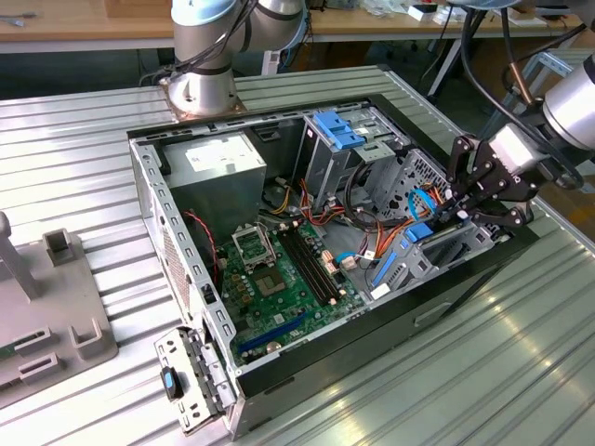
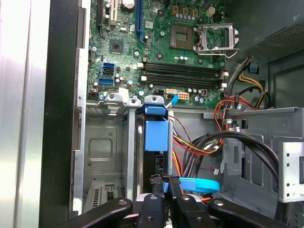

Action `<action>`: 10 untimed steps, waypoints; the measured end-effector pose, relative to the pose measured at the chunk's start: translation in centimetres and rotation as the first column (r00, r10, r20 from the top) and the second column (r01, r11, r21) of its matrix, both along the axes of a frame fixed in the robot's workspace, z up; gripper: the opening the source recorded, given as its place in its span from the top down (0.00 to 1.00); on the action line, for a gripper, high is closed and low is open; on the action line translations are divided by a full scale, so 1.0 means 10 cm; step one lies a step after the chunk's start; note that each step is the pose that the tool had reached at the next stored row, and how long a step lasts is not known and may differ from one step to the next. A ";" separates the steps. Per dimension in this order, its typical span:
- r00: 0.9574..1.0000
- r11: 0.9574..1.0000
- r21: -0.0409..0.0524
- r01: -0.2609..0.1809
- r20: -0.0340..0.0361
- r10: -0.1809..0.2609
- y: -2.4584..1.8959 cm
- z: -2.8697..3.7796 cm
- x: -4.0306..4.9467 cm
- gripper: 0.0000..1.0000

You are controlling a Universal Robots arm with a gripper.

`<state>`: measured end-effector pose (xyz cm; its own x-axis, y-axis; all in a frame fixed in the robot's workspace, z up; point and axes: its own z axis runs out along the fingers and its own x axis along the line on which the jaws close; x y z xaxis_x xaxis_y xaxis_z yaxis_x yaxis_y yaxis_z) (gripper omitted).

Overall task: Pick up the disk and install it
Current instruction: 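Insert the second disk wire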

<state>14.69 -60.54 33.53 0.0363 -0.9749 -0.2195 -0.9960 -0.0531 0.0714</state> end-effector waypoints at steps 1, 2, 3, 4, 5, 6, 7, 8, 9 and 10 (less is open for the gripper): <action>1.000 1.000 0.000 0.000 0.000 0.000 -0.001 -0.010 0.000 0.84; 1.000 1.000 0.001 0.000 0.000 0.000 -0.002 -0.025 0.000 0.84; 1.000 1.000 0.000 0.000 0.000 0.000 -0.003 -0.028 0.000 0.84; 1.000 1.000 0.000 0.000 0.000 0.000 -0.003 -0.033 0.000 0.84; 1.000 1.000 0.000 0.000 0.000 0.000 -0.004 -0.038 0.000 0.84; 1.000 1.000 0.000 0.000 0.000 0.000 -0.005 -0.043 0.001 0.84; 1.000 1.000 0.001 0.000 0.000 0.000 -0.006 -0.053 0.002 0.84; 1.000 1.000 0.001 0.000 0.000 0.000 -0.006 -0.054 0.002 0.84; 1.000 1.000 0.001 0.000 0.000 0.000 -0.006 -0.053 0.002 0.84; 1.000 1.000 0.001 0.000 0.000 0.000 -0.006 -0.053 0.002 0.84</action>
<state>14.70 -60.60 32.99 0.0363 -0.9748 -0.2199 -0.9960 -0.0532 0.0713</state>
